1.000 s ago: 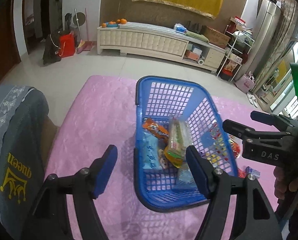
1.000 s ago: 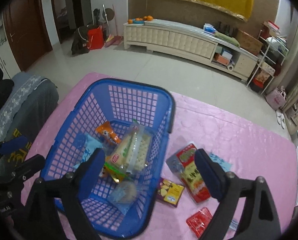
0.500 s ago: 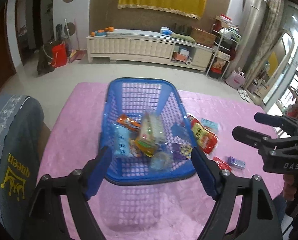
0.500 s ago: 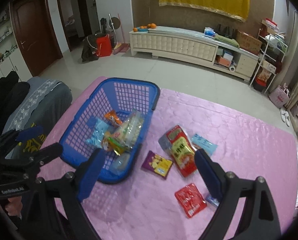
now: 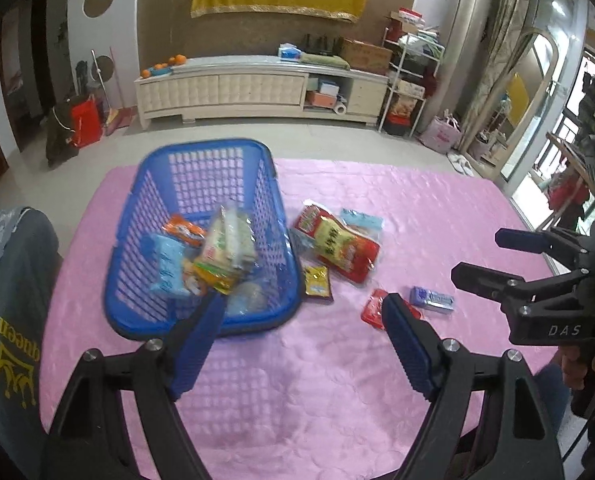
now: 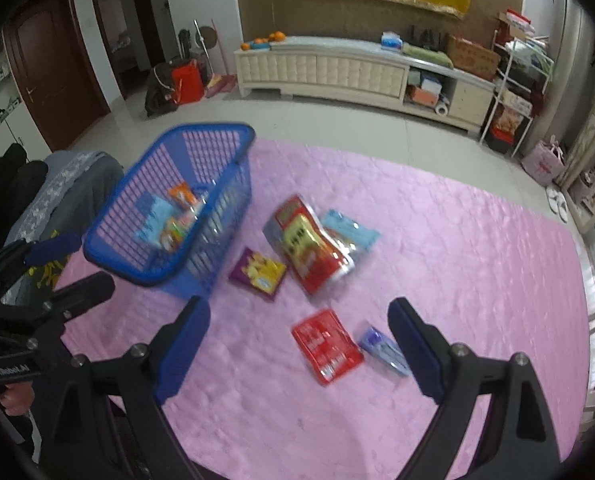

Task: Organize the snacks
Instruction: 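Move both open tools back to the remaining snacks beside the basket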

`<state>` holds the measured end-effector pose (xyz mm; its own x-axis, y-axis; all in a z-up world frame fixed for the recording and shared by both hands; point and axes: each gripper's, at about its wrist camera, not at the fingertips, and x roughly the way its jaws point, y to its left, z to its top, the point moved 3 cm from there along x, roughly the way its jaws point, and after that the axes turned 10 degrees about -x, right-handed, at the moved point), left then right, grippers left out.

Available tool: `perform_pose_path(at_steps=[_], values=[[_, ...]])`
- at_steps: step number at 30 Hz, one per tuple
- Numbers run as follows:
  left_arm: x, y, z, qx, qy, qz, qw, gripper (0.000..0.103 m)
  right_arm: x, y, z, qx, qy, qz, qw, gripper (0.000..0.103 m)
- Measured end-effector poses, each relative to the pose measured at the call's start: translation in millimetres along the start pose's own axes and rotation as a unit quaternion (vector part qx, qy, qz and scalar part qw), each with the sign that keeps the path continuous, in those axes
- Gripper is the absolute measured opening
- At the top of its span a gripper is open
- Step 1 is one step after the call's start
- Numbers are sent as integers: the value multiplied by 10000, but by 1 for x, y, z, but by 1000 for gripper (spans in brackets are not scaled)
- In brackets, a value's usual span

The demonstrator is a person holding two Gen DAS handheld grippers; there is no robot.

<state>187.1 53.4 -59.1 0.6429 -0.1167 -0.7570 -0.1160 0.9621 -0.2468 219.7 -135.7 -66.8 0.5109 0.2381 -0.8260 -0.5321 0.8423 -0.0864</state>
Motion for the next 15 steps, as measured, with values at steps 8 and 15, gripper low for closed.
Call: perform_pose_path(at_steps=[8, 15], values=[[40, -9, -45, -154, 302, 43, 9994, 80, 28, 3, -38, -535, 331, 24, 9980, 93], [72, -9, -81, -313, 665, 114, 9972, 80, 62, 6, -60, -958, 631, 136, 9933, 93]])
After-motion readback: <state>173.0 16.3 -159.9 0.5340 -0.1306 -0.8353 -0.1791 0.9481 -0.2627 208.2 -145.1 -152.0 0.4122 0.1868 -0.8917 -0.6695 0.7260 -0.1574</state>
